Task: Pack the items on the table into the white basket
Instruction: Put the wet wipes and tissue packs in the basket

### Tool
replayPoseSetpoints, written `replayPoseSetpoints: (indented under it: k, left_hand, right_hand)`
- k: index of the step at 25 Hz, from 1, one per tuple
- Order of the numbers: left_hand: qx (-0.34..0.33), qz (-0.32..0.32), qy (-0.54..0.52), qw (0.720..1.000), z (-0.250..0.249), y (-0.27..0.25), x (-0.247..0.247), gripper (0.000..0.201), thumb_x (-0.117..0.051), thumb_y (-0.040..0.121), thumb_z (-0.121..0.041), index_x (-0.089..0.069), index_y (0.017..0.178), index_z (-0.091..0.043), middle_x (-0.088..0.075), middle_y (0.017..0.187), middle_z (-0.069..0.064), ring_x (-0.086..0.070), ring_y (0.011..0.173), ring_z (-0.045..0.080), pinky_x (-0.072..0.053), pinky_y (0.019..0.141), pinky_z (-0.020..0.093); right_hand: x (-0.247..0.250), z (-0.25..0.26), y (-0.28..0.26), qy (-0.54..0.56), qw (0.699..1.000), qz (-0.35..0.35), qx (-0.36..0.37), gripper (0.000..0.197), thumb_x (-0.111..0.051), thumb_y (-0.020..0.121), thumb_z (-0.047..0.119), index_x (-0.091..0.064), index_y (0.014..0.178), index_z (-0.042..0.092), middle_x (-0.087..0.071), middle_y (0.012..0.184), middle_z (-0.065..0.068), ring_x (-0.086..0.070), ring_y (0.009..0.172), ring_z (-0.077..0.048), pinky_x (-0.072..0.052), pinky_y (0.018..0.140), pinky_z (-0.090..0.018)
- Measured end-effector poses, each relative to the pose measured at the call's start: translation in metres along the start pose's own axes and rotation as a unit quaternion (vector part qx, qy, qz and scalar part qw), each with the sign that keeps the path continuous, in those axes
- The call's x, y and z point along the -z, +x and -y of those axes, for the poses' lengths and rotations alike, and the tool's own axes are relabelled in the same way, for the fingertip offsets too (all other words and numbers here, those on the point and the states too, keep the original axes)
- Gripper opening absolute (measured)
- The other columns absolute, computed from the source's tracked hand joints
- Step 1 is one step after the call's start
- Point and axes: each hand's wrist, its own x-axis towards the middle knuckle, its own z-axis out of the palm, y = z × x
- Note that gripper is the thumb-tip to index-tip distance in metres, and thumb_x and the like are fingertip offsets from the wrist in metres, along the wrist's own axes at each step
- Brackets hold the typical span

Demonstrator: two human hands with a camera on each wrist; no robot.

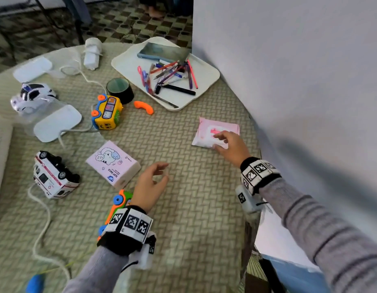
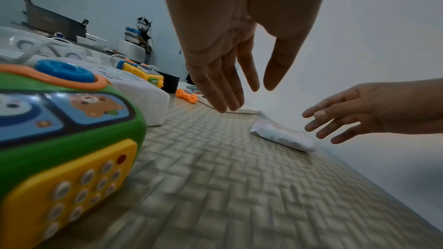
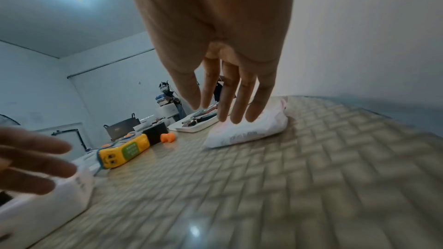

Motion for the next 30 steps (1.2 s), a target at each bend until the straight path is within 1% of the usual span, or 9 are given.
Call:
replayPoseSetpoints:
  k: [3,6,9,12,16,20,23,26,30]
  left_hand:
    - [0.014,-0.011,0.01,1.0,0.005,0.014,0.008,0.026,-0.06,0.09,-0.006,-0.058,0.112,-0.02,-0.061,0.11,-0.006,-0.055,0.103,0.007,-0.046,0.077,0.019]
    - [0.033,-0.042,0.01,0.999,0.008,0.021,0.016,0.024,-0.061,0.089,-0.007,-0.06,0.112,-0.016,-0.061,0.105,-0.008,-0.056,0.099,0.005,-0.045,0.076,0.014]
    - [0.039,-0.077,0.008,0.996,0.011,0.028,0.029,0.023,-0.062,0.089,-0.008,-0.062,0.111,-0.016,-0.062,0.106,-0.007,-0.056,0.099,0.007,-0.048,0.082,0.024]
    - [0.039,-0.098,0.009,0.994,0.015,0.035,0.038,0.023,-0.064,0.088,-0.011,-0.062,0.11,-0.017,-0.063,0.11,-0.002,-0.056,0.101,0.011,-0.049,0.087,0.032]
    - [0.041,-0.142,0.046,0.988,0.021,0.044,0.055,0.026,-0.068,0.085,-0.014,-0.062,0.11,-0.016,-0.062,0.11,-0.002,-0.053,0.106,0.015,-0.044,0.089,0.032]
    - [0.071,-0.184,0.155,0.968,0.038,0.059,0.088,0.042,-0.075,0.079,-0.025,-0.06,0.116,-0.014,-0.057,0.121,0.008,-0.048,0.117,0.028,-0.039,0.1,0.045]
    - [0.139,-0.163,0.218,0.952,0.048,0.067,0.112,0.069,-0.08,0.072,-0.037,-0.05,0.13,-0.015,-0.048,0.133,0.01,-0.043,0.124,0.029,-0.036,0.103,0.047]
    - [0.201,-0.114,0.236,0.944,0.057,0.073,0.124,0.094,-0.082,0.063,-0.05,-0.039,0.139,-0.015,-0.042,0.138,0.011,-0.039,0.13,0.031,-0.035,0.106,0.048]
    - [0.265,-0.126,0.148,0.944,0.08,0.078,0.126,0.116,-0.087,0.037,-0.066,-0.046,0.129,-0.008,-0.061,0.122,0.007,-0.054,0.12,0.026,-0.05,0.093,0.042]
  right_hand:
    - [0.001,-0.013,0.044,-0.144,0.989,0.027,-0.029,0.054,-0.073,0.08,0.031,-0.054,0.127,0.012,-0.051,0.131,-0.011,-0.046,0.123,-0.029,-0.034,0.105,-0.043]
    - [0.001,-0.019,0.067,-0.252,0.964,0.081,-0.038,0.073,-0.07,0.078,0.047,-0.041,0.139,0.018,-0.043,0.142,-0.008,-0.04,0.13,-0.029,-0.027,0.11,-0.046]
    - [0.005,-0.014,0.08,-0.304,0.943,0.124,-0.051,0.081,-0.07,0.074,0.056,-0.038,0.141,0.024,-0.04,0.144,-0.009,-0.034,0.135,-0.029,-0.017,0.112,-0.05]
    - [0.009,-0.01,0.083,-0.349,0.927,0.125,-0.05,0.084,-0.074,0.065,0.061,-0.045,0.134,0.021,-0.044,0.136,-0.016,-0.036,0.13,-0.032,-0.024,0.108,-0.047]
    - [0.012,0.002,0.084,-0.241,0.962,0.13,-0.02,0.075,-0.086,0.059,0.044,-0.05,0.119,0.017,-0.054,0.114,-0.016,-0.049,0.111,-0.033,-0.041,0.089,-0.039]
    - [0.005,0.026,0.078,-0.114,0.987,0.109,0.037,0.05,-0.082,0.068,0.032,-0.052,0.106,0.019,-0.064,0.087,-0.007,-0.063,0.08,-0.03,-0.051,0.071,-0.039]
    - [-0.01,0.05,0.071,0.002,0.996,0.062,0.062,0.05,-0.082,0.071,0.028,-0.052,0.108,0.014,-0.061,0.087,-0.002,-0.061,0.079,-0.025,-0.05,0.072,-0.038]
    - [-0.025,0.068,0.067,0.048,0.995,0.063,0.058,0.051,-0.081,0.072,0.031,-0.051,0.109,0.015,-0.062,0.09,0.0,-0.063,0.083,-0.024,-0.051,0.076,-0.038]
    - [-0.043,0.079,0.063,0.127,0.989,0.058,0.04,0.049,-0.083,0.07,0.03,-0.048,0.105,0.023,-0.064,0.094,0.003,-0.065,0.088,-0.02,-0.053,0.079,-0.037]
